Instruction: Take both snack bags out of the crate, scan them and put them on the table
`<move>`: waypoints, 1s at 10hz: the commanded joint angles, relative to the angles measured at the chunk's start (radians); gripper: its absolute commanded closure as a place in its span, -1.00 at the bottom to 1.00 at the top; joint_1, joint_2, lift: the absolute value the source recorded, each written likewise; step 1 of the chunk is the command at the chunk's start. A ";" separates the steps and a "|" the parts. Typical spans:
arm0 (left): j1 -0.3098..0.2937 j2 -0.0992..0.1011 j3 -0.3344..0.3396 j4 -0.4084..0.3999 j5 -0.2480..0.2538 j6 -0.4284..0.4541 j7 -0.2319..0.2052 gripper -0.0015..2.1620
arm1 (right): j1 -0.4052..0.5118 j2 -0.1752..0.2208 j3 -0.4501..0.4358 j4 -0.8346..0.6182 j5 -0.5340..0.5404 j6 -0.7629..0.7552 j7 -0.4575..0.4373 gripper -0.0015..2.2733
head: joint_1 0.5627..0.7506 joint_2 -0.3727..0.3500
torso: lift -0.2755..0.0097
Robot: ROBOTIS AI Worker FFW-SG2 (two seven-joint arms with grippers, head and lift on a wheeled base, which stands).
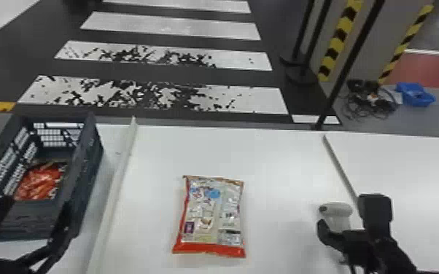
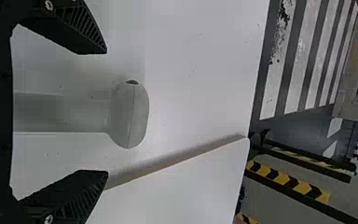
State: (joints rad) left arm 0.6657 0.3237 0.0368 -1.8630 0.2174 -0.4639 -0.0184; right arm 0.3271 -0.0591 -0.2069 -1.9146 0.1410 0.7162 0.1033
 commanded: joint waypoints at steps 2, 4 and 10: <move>0.000 -0.002 0.000 0.004 -0.001 0.000 -0.002 -0.86 | -0.014 0.001 -0.014 0.039 -0.018 -0.008 0.006 -0.78 | 0.41 -0.30 | 0.28; 0.000 -0.003 0.000 0.004 0.000 0.000 -0.002 -0.86 | -0.022 0.001 -0.022 0.042 -0.020 0.004 0.006 -0.55 | 0.41 -0.31 | 0.28; -0.002 -0.006 0.000 0.005 -0.001 0.000 -0.002 -0.86 | -0.030 0.004 -0.048 0.023 -0.046 0.105 0.023 0.99 | 0.41 -0.37 | 0.28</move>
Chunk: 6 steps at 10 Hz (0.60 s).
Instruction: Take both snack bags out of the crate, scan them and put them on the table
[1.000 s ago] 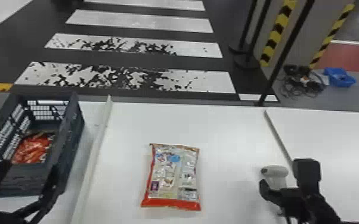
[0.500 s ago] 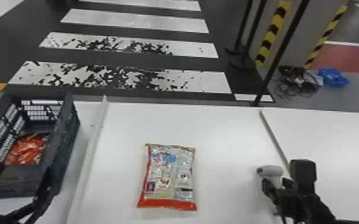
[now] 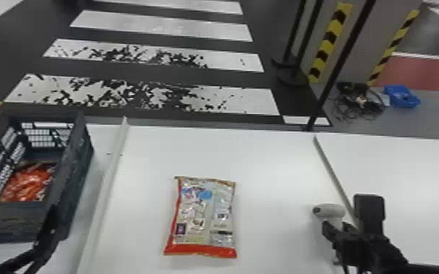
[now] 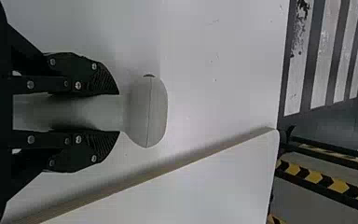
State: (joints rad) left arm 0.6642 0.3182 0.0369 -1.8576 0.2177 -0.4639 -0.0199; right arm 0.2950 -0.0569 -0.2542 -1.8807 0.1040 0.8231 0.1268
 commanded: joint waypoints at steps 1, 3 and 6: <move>-0.001 -0.001 0.000 0.000 -0.001 0.000 0.000 -0.86 | 0.009 0.008 0.000 -0.047 -0.029 0.002 -0.001 0.99 | 0.41 -0.36 | 0.28; 0.000 -0.004 0.001 0.000 -0.001 0.000 0.000 -0.86 | 0.013 0.017 0.016 -0.121 -0.038 0.054 0.001 0.99 | 0.41 -0.32 | 0.28; -0.001 -0.005 0.001 0.000 -0.001 0.000 0.000 -0.86 | 0.055 0.029 0.095 -0.236 -0.063 0.124 0.007 0.99 | 0.41 -0.20 | 0.28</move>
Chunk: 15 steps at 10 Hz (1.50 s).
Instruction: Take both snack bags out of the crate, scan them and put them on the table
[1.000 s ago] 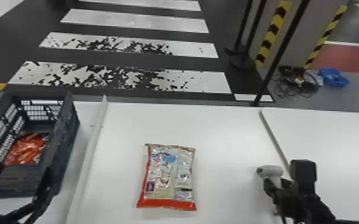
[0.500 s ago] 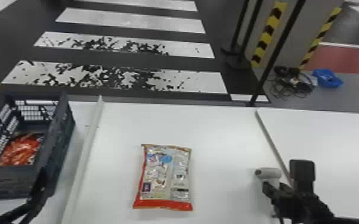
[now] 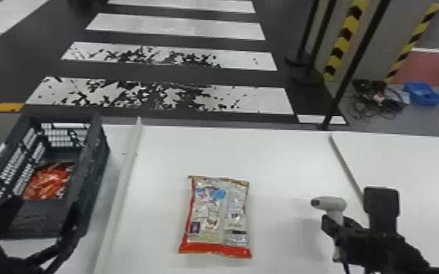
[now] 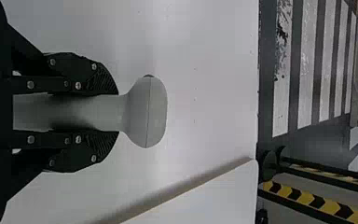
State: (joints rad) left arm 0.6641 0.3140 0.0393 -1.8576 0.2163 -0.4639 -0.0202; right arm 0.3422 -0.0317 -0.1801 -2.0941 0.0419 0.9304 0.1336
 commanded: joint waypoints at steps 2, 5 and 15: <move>-0.001 -0.001 -0.001 0.000 0.000 0.000 -0.001 -0.86 | 0.026 0.021 0.088 -0.083 -0.001 0.084 0.009 0.99 | 0.41 -0.02 | 0.28; -0.003 -0.001 -0.001 0.001 0.000 0.000 -0.001 -0.86 | 0.046 0.033 0.192 -0.138 0.001 0.130 0.009 0.99 | 0.41 0.22 | 0.28; -0.006 0.000 -0.006 0.008 0.000 0.003 -0.006 -0.86 | 0.031 0.033 0.380 -0.179 0.036 0.213 0.006 0.99 | 0.41 0.74 | 0.28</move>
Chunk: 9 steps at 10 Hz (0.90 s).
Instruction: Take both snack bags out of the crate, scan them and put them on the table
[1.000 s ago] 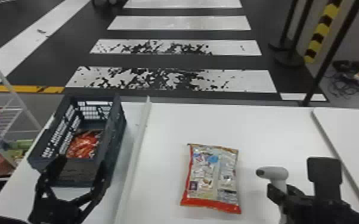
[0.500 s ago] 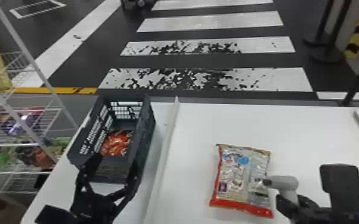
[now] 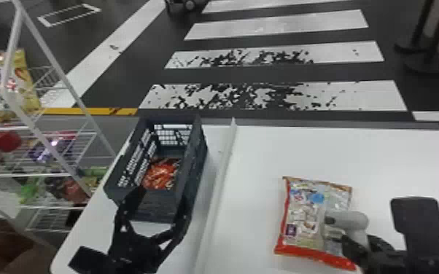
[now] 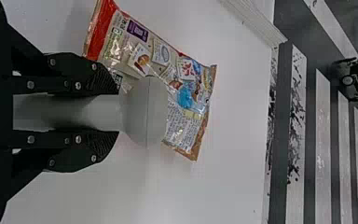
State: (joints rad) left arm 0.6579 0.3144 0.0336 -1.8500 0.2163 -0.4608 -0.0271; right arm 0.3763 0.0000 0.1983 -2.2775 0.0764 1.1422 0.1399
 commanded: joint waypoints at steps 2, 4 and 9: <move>-0.001 0.000 0.000 0.002 0.000 0.000 0.001 -0.86 | -0.005 0.001 0.001 0.015 0.003 0.001 -0.002 0.99 | 0.41 0.75 | 0.28; -0.001 0.000 0.002 0.002 0.002 0.000 -0.001 -0.86 | -0.007 0.001 0.000 0.013 0.005 0.001 -0.002 0.99 | 0.41 0.74 | 0.28; -0.001 0.000 0.005 0.006 0.008 0.000 -0.004 -0.86 | -0.030 -0.002 -0.163 0.019 -0.015 -0.038 -0.003 0.99 | 0.41 0.58 | 0.28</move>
State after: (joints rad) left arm 0.6565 0.3148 0.0381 -1.8446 0.2234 -0.4608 -0.0306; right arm 0.3476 -0.0009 0.0589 -2.2586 0.0616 1.1179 0.1372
